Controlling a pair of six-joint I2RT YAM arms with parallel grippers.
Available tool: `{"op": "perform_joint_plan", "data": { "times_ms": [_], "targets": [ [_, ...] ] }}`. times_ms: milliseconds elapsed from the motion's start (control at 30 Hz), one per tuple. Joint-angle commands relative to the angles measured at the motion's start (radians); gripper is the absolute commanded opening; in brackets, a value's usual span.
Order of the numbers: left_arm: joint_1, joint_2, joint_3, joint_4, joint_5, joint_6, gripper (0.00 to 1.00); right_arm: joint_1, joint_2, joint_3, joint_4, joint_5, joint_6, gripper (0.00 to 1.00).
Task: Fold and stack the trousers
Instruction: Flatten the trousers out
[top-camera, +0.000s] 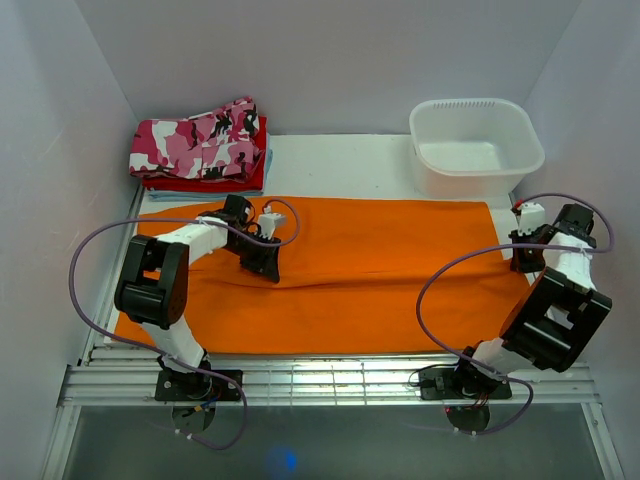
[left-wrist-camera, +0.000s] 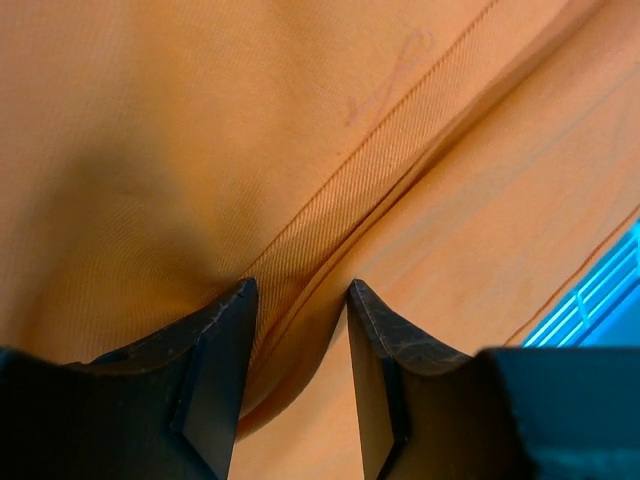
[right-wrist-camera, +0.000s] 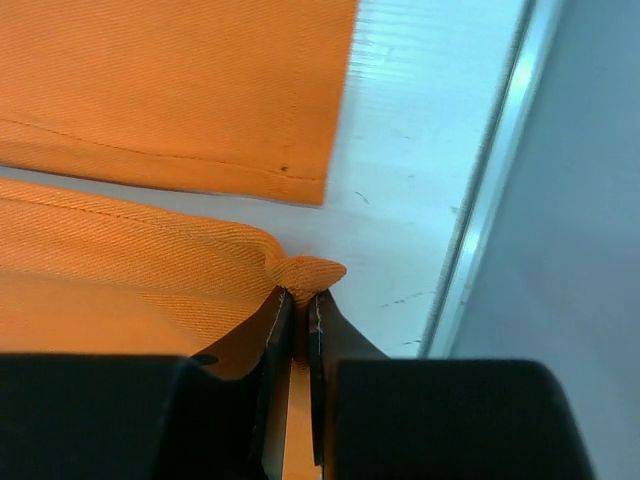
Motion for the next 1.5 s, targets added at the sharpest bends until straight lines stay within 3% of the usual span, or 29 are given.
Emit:
{"op": "perform_joint_plan", "data": {
  "times_ms": [0, 100, 200, 233, 333, 433, 500, 533, 633, 767, 900, 1000, 1067, 1100, 1133, 1200, 1267, 1467],
  "targets": [
    [0.050, 0.023, 0.007, 0.105, -0.189, -0.054, 0.54, -0.038, -0.019, -0.048, 0.177, 0.068, -0.058, 0.08],
    [0.053, 0.043, 0.057, 0.129, -0.148, -0.123, 0.58, -0.037, 0.012, -0.056, 0.184, 0.050, -0.061, 0.08],
    [0.053, 0.047, 0.142, 0.134, -0.090, -0.178, 0.61, -0.027, 0.088, 0.025, 0.118, 0.051, -0.049, 0.51],
    [0.053, 0.038, 0.162, 0.125, -0.083, -0.184, 0.62, -0.029, 0.103, 0.053, 0.069, 0.061, -0.043, 0.80],
    [0.058, -0.014, 0.226, 0.094, -0.091, -0.172, 0.65, -0.037, 0.080, 0.101, 0.040, 0.067, -0.053, 0.87],
    [0.082, -0.064, 0.260, 0.012, -0.094, -0.126, 0.69, -0.038, -0.003, 0.099, -0.035, -0.003, -0.110, 0.84],
    [0.108, -0.086, 0.259, -0.042, -0.080, -0.090, 0.69, -0.035, -0.043, 0.093, -0.156, -0.066, -0.171, 0.72],
    [0.122, -0.097, 0.246, -0.085, -0.071, -0.055, 0.69, -0.030, -0.049, 0.083, -0.195, -0.105, -0.190, 0.59],
    [0.183, -0.146, 0.176, -0.114, -0.066, -0.008, 0.69, -0.004, -0.040, -0.006, -0.276, -0.108, -0.242, 0.48],
    [0.323, -0.157, 0.165, -0.120, -0.017, 0.030, 0.68, -0.001, -0.011, -0.158, -0.201, -0.059, -0.277, 0.44],
    [0.467, -0.062, 0.292, -0.154, 0.029, 0.073, 0.68, -0.001, 0.003, -0.279, -0.146, -0.004, -0.326, 0.42],
    [0.504, -0.004, 0.407, -0.153, -0.002, 0.110, 0.66, 0.002, -0.017, -0.321, -0.138, 0.030, -0.386, 0.40],
    [0.518, 0.058, 0.487, -0.144, -0.026, 0.124, 0.64, 0.003, -0.023, -0.228, -0.222, 0.000, -0.411, 0.38],
    [0.579, 0.139, 0.560, -0.116, -0.001, 0.121, 0.60, 0.012, -0.009, -0.036, -0.334, -0.154, -0.394, 0.39],
    [0.579, 0.139, 0.588, -0.116, 0.000, 0.121, 0.60, 0.013, -0.009, -0.034, -0.350, -0.156, -0.368, 0.39],
    [0.625, 0.187, 0.646, -0.110, 0.024, 0.118, 0.58, 0.052, 0.037, 0.162, -0.361, -0.231, -0.316, 0.42],
    [0.661, 0.277, 0.758, -0.128, 0.039, 0.121, 0.58, 0.101, 0.102, 0.307, -0.338, -0.266, -0.221, 0.43],
    [0.688, 0.450, 0.927, -0.153, 0.006, 0.145, 0.56, 0.290, 0.305, 0.454, -0.163, -0.257, -0.009, 0.44]
  ]
}}
